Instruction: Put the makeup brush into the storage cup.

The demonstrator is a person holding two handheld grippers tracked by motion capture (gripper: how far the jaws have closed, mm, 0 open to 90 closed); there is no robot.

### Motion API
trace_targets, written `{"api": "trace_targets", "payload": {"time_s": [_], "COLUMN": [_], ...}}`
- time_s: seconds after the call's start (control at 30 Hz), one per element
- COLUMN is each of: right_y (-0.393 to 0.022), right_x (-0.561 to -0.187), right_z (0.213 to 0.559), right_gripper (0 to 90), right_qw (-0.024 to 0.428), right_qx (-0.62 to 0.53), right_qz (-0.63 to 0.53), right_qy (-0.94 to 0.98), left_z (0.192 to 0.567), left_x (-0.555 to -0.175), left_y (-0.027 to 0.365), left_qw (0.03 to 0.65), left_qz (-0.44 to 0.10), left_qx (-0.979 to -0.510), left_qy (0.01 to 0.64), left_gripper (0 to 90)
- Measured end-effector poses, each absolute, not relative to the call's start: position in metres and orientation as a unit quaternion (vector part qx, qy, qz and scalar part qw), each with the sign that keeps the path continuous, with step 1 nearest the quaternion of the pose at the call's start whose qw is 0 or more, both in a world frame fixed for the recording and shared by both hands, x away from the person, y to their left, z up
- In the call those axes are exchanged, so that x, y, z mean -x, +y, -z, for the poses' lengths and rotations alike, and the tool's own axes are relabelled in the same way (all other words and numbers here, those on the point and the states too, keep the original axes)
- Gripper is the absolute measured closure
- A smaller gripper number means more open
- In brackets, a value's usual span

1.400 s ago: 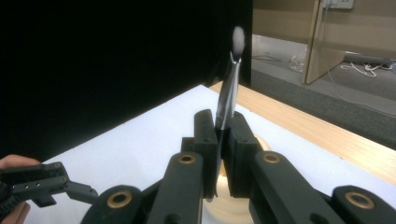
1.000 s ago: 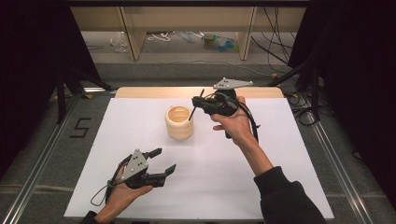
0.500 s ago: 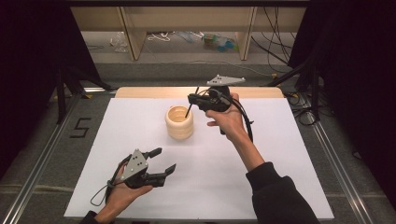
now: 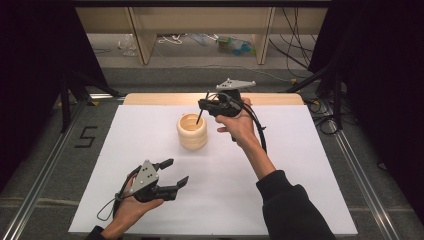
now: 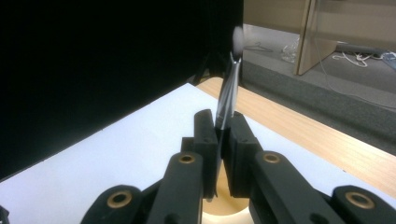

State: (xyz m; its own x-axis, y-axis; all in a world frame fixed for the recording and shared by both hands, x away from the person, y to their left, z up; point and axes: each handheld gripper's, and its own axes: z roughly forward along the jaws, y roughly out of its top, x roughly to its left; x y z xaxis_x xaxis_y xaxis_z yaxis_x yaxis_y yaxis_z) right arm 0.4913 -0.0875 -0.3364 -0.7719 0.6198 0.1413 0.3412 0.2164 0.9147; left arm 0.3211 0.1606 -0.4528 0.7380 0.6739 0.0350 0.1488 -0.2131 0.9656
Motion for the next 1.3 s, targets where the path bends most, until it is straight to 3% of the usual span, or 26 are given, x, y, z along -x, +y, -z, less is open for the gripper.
{"api": "trace_targets", "payload": {"time_s": [1.3], "right_y": [-0.067], "right_x": [-0.521], "right_z": [0.361], "right_gripper": [85.2], "right_qw": [0.125], "right_qx": [-0.344], "right_qz": [-0.516], "right_qy": [0.775], "left_z": [0.453], "left_x": [-0.321], "left_y": [0.16], "left_qw": [0.566], "left_qz": [-0.229], "left_qx": [-0.743], "left_qy": [0.274], "left_gripper": [24.9]}}
